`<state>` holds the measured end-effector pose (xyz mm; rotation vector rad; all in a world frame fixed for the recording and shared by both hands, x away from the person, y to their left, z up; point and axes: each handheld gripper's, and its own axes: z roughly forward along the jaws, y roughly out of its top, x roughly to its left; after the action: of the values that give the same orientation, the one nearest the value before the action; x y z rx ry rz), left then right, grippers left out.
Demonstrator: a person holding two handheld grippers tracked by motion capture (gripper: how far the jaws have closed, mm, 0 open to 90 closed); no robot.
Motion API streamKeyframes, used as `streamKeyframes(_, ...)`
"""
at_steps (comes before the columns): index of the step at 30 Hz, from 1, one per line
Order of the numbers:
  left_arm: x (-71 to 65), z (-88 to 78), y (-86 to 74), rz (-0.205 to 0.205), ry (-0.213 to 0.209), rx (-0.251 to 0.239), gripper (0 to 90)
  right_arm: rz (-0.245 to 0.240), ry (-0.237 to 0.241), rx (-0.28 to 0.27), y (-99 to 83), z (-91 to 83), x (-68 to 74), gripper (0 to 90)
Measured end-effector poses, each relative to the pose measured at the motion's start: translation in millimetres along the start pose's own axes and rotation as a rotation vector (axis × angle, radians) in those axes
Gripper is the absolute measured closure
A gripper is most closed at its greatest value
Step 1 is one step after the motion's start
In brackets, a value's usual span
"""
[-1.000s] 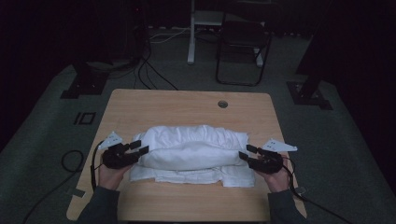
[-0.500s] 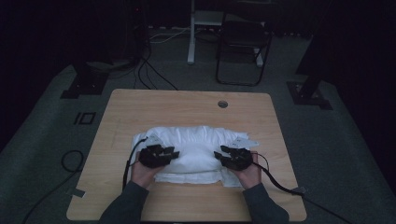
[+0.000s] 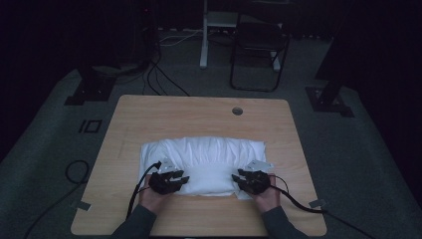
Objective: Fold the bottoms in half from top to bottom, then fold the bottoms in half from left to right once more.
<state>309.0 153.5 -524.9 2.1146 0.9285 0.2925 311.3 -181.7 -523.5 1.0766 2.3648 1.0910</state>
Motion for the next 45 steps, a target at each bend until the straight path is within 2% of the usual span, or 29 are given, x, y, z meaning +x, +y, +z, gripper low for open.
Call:
streamKeyframes(1,1.5,-4.0,-3.3,0.009,0.021,0.003,63.4,0.003,-0.001,0.001,-1.6,-0.1,-0.4,63.8)
streamKeyframes(3,4.3,-7.9,-7.8,0.007,0.036,0.001,63.2,0.010,-0.002,0.007,-5.4,-0.1,-1.9,64.4)
streamKeyframes(7,12.5,-17.8,-14.8,-0.039,0.068,-0.031,61.9,0.022,0.001,0.006,-7.4,0.3,-4.0,64.4)
streamKeyframes(8,12.5,-17.8,-14.8,-0.039,0.068,-0.031,61.1,0.022,0.003,0.006,-7.7,0.8,-4.2,64.4)
streamKeyframes(9,17.4,-23.2,-15.5,-0.070,0.082,-0.061,59.0,0.025,0.007,0.007,-8.0,1.5,-3.7,64.2)
streamKeyframes(11,23.3,-30.8,-14.7,-0.106,0.113,-0.112,56.9,0.024,0.009,0.006,-8.5,3.0,-3.4,64.2)
streamKeyframes(12,28.2,-37.1,-14.6,-0.136,0.161,-0.141,56.8,0.025,0.008,0.009,-8.6,3.4,-3.4,64.1)
streamKeyframes(13,32.6,-41.3,-14.9,-0.165,0.161,-0.165,53.4,0.028,0.003,0.016,-8.9,4.4,-3.6,63.9)
streamKeyframes(14,32.6,-41.3,-14.9,-0.165,0.161,-0.165,50.8,0.027,0.004,0.016,-9.1,5.0,-3.8,63.8)
streamKeyframes(15,43.6,-51.2,-16.6,-0.227,0.187,-0.201,47.3,0.030,0.007,0.015,-9.2,5.8,-3.9,63.5)
streamKeyframes(17,49.0,-53.8,-19.0,-0.228,0.229,-0.187,43.1,0.033,0.008,0.015,-9.3,6.6,-4.1,63.2)
streamKeyframes(18,49.0,-53.8,-19.0,-0.228,0.229,-0.187,41.3,0.033,0.008,0.015,-9.3,6.6,-4.1,63.2)
streamKeyframes(19,53.2,-52.8,-20.9,-0.228,0.260,-0.165,38.1,0.033,0.007,0.014,-9.6,6.7,-4.0,62.9)
streamKeyframes(20,55.0,-51.5,-21.6,-0.237,0.260,-0.162,37.3,0.034,0.007,0.013,-9.7,6.8,-3.9,62.8)
streamKeyframes(22,58.4,-48.6,-22.0,-0.269,0.235,-0.163,36.2,0.032,0.007,0.012,-9.9,6.9,-4.0,62.6)
streamKeyframes(27,63.1,-42.6,-22.8,-0.292,0.241,-0.143,31.4,0.052,0.023,0.004,-11.7,7.1,-6.7,61.8)
streamKeyframes(31,67.0,-38.3,-25.0,-0.303,0.283,-0.103,28.1,0.051,0.027,0.000,-12.3,7.2,-7.3,61.7)
streamKeyframes(36,74.1,-31.0,-28.7,-0.332,0.341,-0.045,17.0,0.053,0.033,-0.005,-13.1,7.1,-7.6,61.4)
streamKeyframes(39,80.2,-25.9,-31.9,-0.360,0.349,-0.001,10.2,0.051,0.034,-0.005,-13.1,7.1,-7.7,61.2)
streamKeyframes(41,83.6,-24.3,-33.7,-0.376,0.349,0.007,6.7,0.051,0.036,-0.005,-13.2,7.1,-7.8,61.1)
streamKeyframes(45,83.2,-22.2,-34.0,-0.358,0.376,0.017,2.8,0.053,0.043,-0.007,-13.5,7.4,-8.8,61.0)
